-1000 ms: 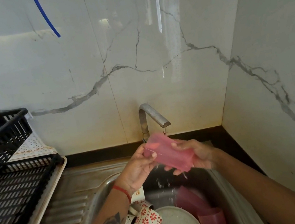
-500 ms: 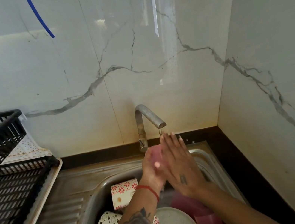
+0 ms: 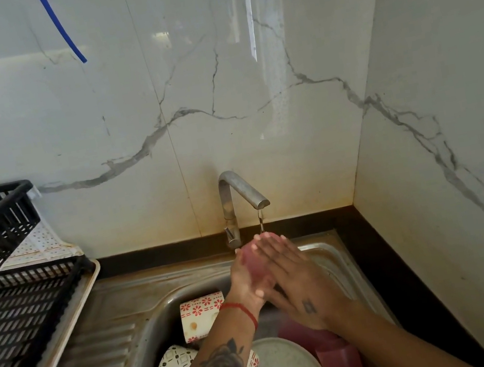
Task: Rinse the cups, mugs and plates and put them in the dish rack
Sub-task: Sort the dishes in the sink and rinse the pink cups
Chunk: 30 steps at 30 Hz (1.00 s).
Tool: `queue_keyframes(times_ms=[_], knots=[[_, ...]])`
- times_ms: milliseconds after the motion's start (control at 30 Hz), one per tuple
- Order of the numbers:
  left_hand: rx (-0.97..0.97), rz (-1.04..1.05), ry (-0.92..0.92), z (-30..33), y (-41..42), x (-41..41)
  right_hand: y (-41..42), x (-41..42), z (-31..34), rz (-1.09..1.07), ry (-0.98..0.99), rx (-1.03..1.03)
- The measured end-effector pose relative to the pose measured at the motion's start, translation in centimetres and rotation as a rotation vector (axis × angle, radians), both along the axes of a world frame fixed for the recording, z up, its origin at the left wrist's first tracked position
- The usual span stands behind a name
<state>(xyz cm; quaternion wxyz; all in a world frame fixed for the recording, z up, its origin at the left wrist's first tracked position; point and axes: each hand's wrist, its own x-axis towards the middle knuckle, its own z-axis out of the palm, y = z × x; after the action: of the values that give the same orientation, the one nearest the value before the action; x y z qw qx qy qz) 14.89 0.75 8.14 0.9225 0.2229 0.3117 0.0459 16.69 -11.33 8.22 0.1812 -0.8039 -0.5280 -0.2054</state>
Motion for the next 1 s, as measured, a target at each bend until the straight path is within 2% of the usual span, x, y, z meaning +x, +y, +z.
queue_keyframes(times_ms=[67,100,133,200,267,367,433,533,600,667,800,867,933,1000], knots=[[0.006,0.044,-0.041,-0.2,0.4,-0.2,-0.3,0.0,-0.6,-0.016,0.074,0.202],[0.016,0.068,-0.071,-0.3,0.6,-0.4,-0.6,0.2,-0.7,-0.091,0.180,0.273],[0.034,0.078,-0.097,-0.4,0.7,-0.6,-0.6,0.3,-0.7,-0.193,0.327,0.298],[0.096,0.064,-0.138,-0.4,0.6,-0.7,-0.4,0.6,-0.4,-0.309,0.699,0.225],[0.203,0.028,-0.179,-0.1,0.3,-0.8,-0.2,1.1,-0.2,-0.222,1.066,0.214],[0.366,-0.017,-0.181,0.8,0.4,-0.8,-0.6,1.8,-0.5,-0.186,1.298,0.259],[0.440,-0.032,-0.176,1.3,0.9,-0.9,-0.8,2.3,-1.2,-0.236,1.351,0.308],[0.453,-0.003,-0.181,1.2,1.7,-1.1,-0.3,2.3,-1.4,-0.273,1.302,0.352],[0.435,0.012,-0.178,1.1,2.4,-1.3,0.1,2.1,-1.1,-0.264,1.158,0.351],[0.396,0.011,-0.186,1.2,3.0,-1.7,0.2,2.0,-0.7,-0.254,0.954,0.328],[0.347,-0.014,-0.177,1.4,3.4,-1.8,-0.4,1.8,1.3,-0.339,0.430,0.127],[0.337,-0.039,-0.163,1.2,3.1,-1.4,-0.9,1.5,2.6,-0.280,0.230,0.065],[0.293,-0.058,-0.157,0.8,2.6,-1.0,-1.4,1.3,3.8,-0.216,0.182,0.075],[0.216,-0.066,-0.162,0.4,1.9,-0.6,-1.8,1.2,4.7,-0.217,0.253,0.057]])
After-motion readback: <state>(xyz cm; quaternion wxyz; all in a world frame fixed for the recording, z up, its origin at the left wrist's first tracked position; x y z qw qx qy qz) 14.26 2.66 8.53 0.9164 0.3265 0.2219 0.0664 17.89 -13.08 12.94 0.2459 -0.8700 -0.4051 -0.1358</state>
